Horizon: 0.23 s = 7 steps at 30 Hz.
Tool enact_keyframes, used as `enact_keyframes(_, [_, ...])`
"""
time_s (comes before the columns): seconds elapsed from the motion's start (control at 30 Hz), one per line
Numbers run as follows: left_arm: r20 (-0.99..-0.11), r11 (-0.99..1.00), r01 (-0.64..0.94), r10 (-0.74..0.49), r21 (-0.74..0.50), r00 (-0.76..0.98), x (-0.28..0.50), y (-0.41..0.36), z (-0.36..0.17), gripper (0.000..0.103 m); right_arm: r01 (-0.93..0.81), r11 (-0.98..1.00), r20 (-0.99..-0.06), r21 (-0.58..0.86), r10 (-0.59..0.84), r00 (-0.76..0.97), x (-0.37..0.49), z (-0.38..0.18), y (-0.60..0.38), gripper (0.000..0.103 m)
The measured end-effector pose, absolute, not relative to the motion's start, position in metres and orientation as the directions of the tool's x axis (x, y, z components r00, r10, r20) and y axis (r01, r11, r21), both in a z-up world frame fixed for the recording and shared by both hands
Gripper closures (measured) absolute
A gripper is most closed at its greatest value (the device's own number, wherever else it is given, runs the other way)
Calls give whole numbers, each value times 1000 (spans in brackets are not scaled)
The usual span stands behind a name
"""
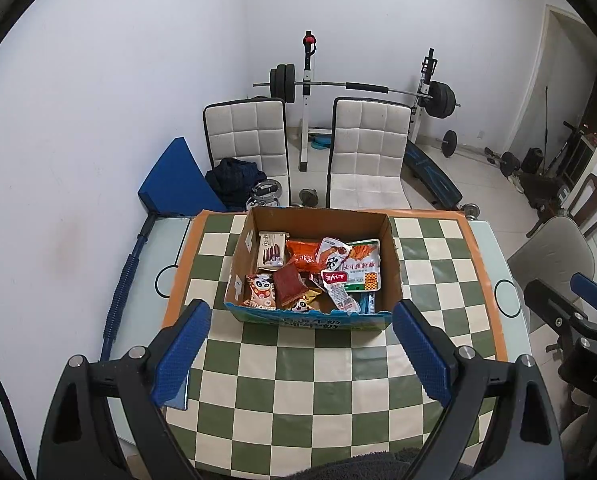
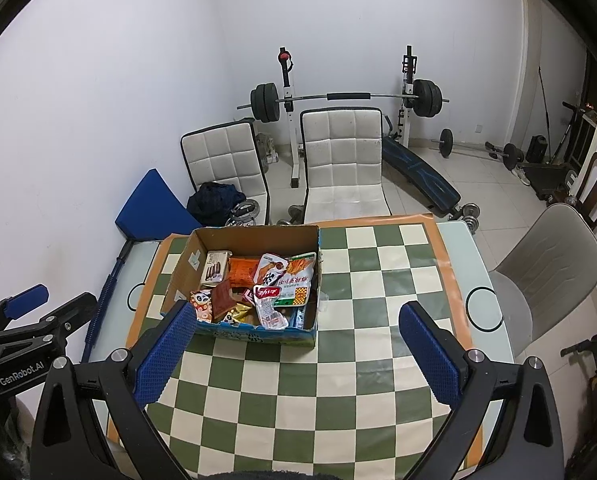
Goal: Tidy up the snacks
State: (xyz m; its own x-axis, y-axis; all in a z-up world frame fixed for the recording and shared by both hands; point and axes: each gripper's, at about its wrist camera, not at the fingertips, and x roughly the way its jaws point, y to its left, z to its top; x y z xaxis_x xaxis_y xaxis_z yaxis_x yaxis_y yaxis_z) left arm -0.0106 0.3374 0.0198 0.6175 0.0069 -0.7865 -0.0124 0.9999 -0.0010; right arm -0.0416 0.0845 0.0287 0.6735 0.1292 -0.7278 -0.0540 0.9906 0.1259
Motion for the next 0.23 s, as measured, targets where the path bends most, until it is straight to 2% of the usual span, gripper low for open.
enact_keyframes(0.23, [-786,1000,-15,9,0,618,-11,338,21,10,-52,991,-727,126,128,674,-40,28,85,0])
